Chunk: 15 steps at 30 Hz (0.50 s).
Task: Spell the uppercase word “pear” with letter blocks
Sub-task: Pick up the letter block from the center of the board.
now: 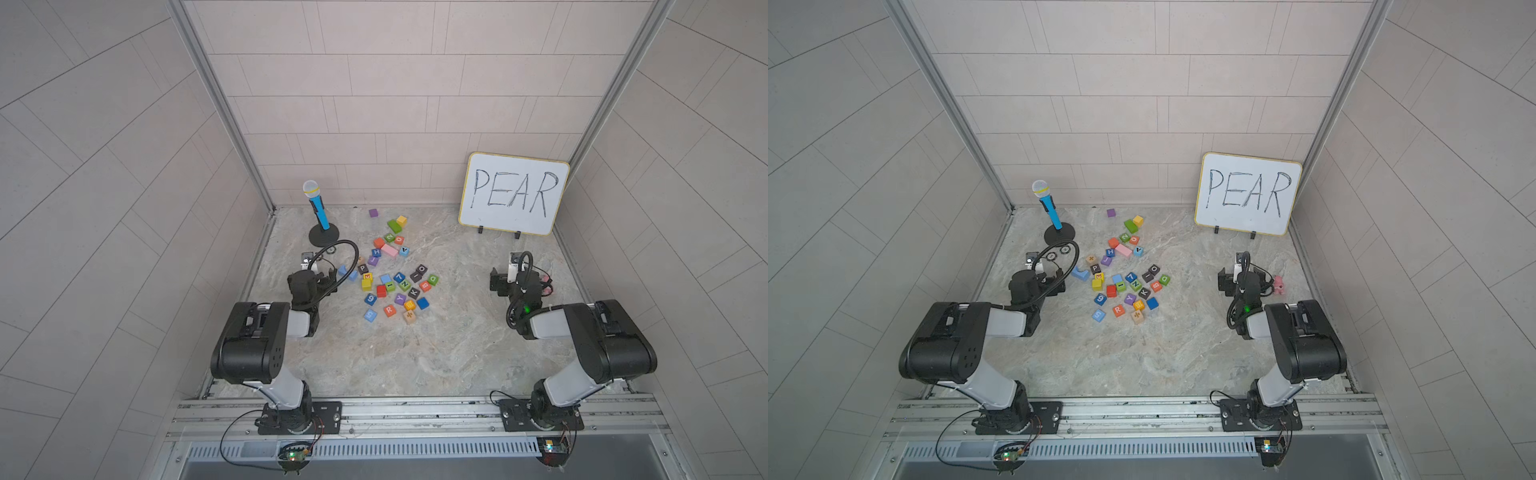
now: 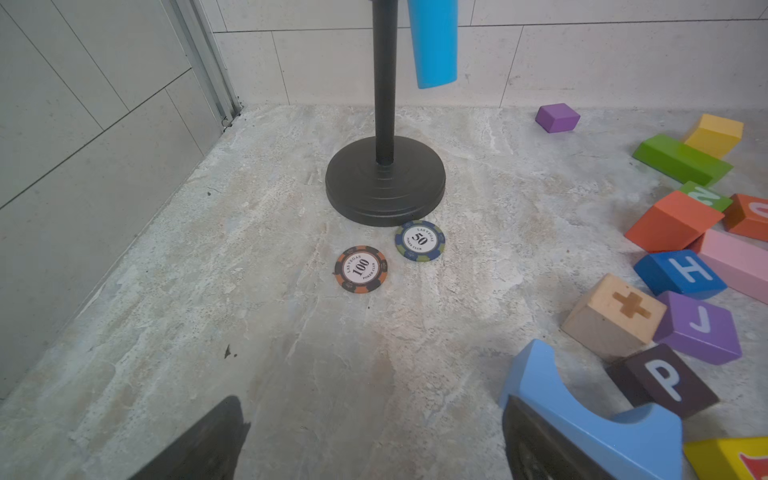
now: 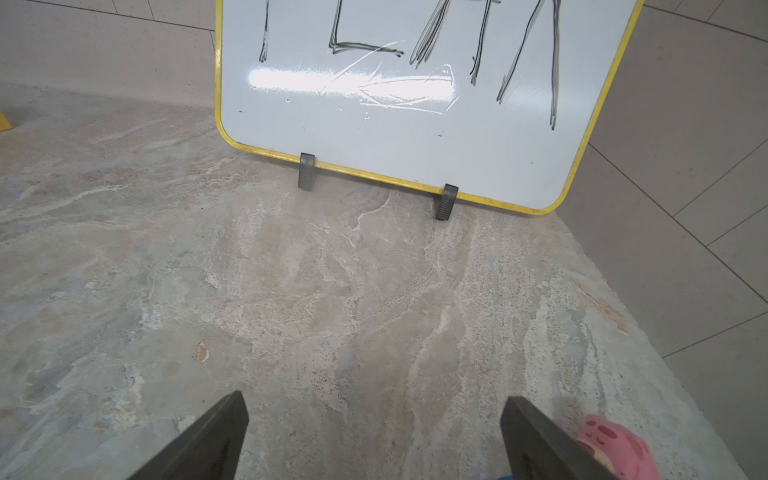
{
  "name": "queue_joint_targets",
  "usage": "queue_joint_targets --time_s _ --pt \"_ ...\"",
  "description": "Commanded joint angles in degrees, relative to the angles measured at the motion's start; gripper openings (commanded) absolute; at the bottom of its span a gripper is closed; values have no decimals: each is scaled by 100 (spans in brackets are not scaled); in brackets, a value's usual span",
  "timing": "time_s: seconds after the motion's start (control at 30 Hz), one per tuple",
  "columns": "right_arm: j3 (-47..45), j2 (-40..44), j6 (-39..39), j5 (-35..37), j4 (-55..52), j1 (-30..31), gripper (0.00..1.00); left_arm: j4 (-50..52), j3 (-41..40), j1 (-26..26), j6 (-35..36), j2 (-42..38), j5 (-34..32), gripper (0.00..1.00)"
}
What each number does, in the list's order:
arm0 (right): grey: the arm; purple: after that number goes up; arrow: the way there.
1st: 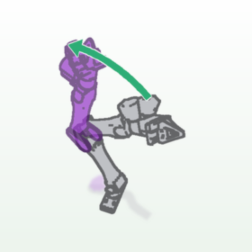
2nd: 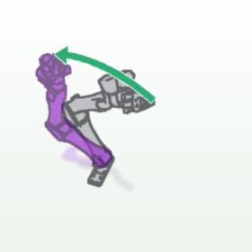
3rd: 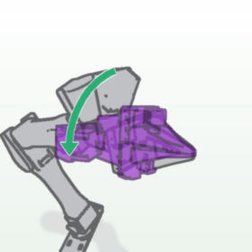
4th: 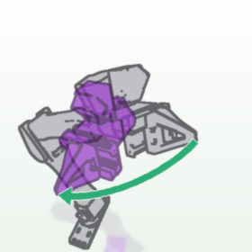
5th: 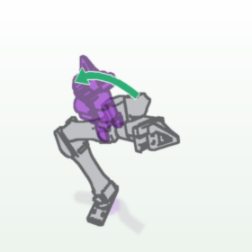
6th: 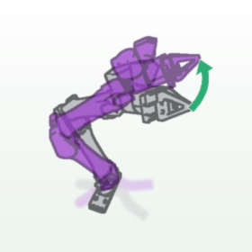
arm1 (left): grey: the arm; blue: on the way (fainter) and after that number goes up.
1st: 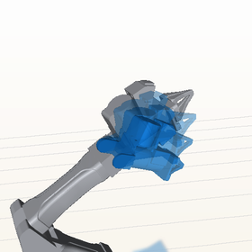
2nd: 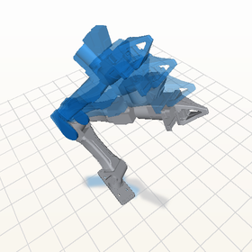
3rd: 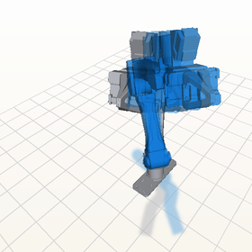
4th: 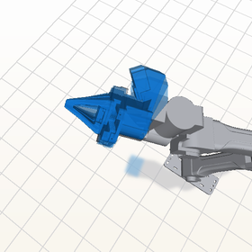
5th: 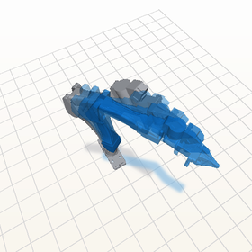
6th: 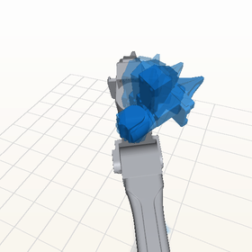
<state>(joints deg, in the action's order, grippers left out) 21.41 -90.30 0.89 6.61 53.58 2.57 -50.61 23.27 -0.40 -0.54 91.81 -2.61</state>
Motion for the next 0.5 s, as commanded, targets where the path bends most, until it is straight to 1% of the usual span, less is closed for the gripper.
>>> queue_joint_targets --time_s 0.0,0.37,0.47 --pt "21 27 -9 -6 21 -28 100 -186 -50 5 -8 -111 40 100" --pt "-5 32 -5 -11 65 -23 100 -136 -32 25 -26 -112 58 100" --pt "-3 31 12 -44 48 -45 100 -151 -33 27 -78 -104 -64 100"
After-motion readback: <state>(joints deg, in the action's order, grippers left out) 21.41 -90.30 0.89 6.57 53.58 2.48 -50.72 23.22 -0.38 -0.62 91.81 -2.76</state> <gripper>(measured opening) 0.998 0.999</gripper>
